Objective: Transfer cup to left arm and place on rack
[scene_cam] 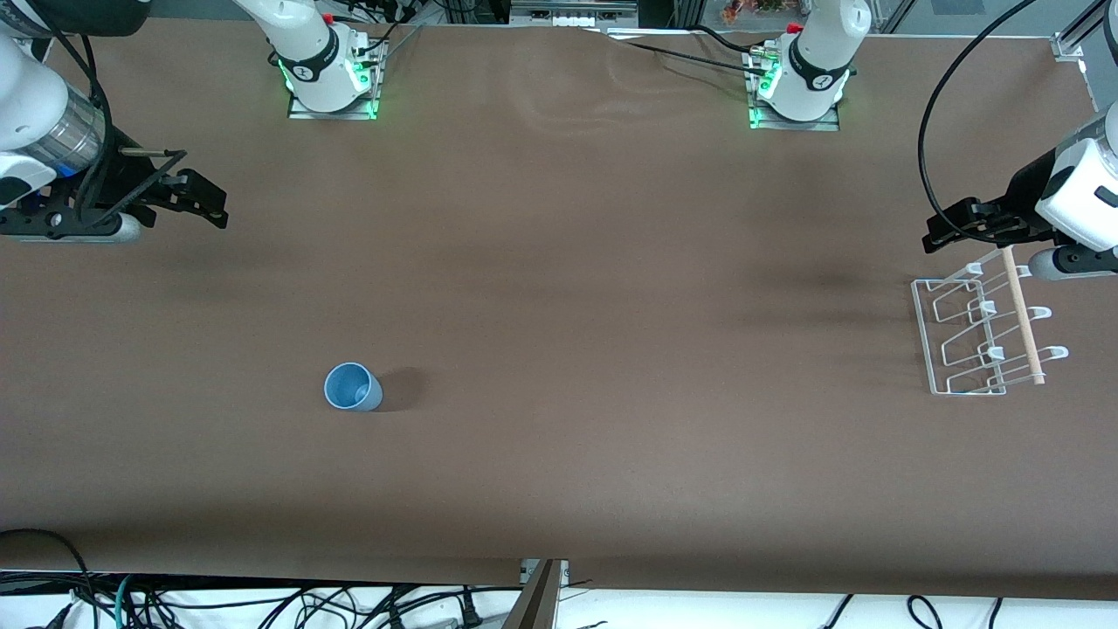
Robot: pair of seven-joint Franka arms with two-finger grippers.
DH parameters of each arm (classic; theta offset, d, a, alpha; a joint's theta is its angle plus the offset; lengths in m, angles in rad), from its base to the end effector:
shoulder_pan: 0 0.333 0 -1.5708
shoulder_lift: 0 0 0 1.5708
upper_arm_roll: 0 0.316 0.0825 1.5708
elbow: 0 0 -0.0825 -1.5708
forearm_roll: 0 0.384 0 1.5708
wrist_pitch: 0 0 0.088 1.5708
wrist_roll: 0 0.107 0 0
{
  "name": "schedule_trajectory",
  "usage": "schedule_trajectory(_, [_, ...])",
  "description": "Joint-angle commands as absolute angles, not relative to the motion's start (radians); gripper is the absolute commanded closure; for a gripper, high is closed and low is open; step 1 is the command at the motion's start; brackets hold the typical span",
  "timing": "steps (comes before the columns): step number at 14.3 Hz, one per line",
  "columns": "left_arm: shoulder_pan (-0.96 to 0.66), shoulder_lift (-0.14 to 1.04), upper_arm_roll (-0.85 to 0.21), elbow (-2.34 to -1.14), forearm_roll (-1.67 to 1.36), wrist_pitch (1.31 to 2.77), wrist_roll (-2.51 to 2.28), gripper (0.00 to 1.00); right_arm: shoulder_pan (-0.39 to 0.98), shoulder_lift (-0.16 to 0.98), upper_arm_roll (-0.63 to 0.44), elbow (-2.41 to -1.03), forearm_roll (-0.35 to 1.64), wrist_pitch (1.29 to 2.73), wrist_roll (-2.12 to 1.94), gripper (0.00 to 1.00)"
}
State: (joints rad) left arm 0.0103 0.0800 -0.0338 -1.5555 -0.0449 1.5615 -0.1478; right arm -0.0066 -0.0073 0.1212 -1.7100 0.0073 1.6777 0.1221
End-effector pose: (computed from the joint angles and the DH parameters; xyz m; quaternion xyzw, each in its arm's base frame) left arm 0.5756 -0.0176 0.5858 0.9971 0.0627 -0.0389 0.0205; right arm 0.5533 0.0646 0.5717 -0.9999 0.0042 0.0128 0.0017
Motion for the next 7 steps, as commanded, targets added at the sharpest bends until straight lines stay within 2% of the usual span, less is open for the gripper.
schedule_trajectory(1, [0.009,0.098,-0.037,-1.516,-0.049,1.523,-0.150,0.00,-0.002,0.072,0.121,-1.681,-0.009,1.681,0.118,0.01])
schedule_trajectory(5, [0.008,0.098,-0.038,-1.516,-0.028,1.523,-0.150,0.00,0.014,0.245,0.124,-1.674,0.000,1.846,0.129,0.01])
schedule_trajectory(7, [0.008,0.098,-0.040,-1.516,-0.028,1.523,-0.150,0.00,0.040,0.352,0.124,-1.620,0.000,1.913,0.132,0.01])
